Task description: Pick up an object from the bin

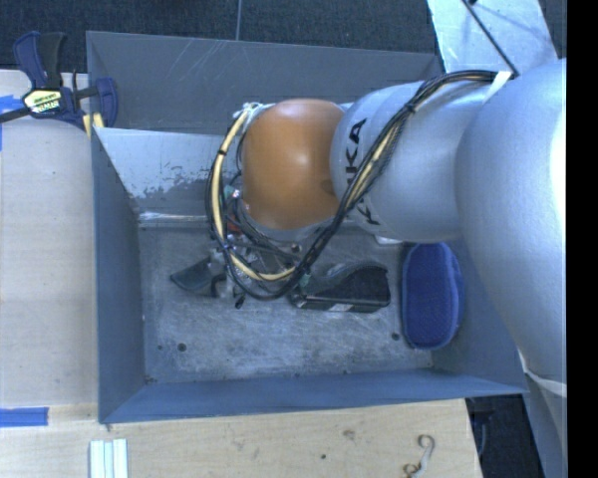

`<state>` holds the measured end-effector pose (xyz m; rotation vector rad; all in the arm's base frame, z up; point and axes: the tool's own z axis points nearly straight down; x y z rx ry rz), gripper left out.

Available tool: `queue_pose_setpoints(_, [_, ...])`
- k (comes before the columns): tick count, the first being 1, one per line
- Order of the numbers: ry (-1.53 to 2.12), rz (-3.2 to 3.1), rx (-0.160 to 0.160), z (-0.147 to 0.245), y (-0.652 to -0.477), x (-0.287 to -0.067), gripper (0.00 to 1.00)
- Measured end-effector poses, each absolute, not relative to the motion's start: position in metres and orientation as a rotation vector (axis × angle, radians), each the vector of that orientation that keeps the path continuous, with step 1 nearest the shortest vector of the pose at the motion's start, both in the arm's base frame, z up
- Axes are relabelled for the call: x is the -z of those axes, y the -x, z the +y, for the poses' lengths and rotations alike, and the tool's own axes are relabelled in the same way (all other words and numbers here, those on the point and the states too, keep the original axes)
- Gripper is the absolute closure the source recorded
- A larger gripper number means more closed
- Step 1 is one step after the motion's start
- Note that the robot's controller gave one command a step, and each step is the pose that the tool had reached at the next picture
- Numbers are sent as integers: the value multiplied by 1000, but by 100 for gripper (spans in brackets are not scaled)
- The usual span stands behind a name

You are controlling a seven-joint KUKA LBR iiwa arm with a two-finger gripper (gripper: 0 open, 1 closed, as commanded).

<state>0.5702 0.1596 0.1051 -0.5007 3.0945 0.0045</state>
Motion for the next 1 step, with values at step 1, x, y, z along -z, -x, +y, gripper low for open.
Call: queue_pose_setpoints(1, [577, 3075, -2, 169, -564, -237, 100])
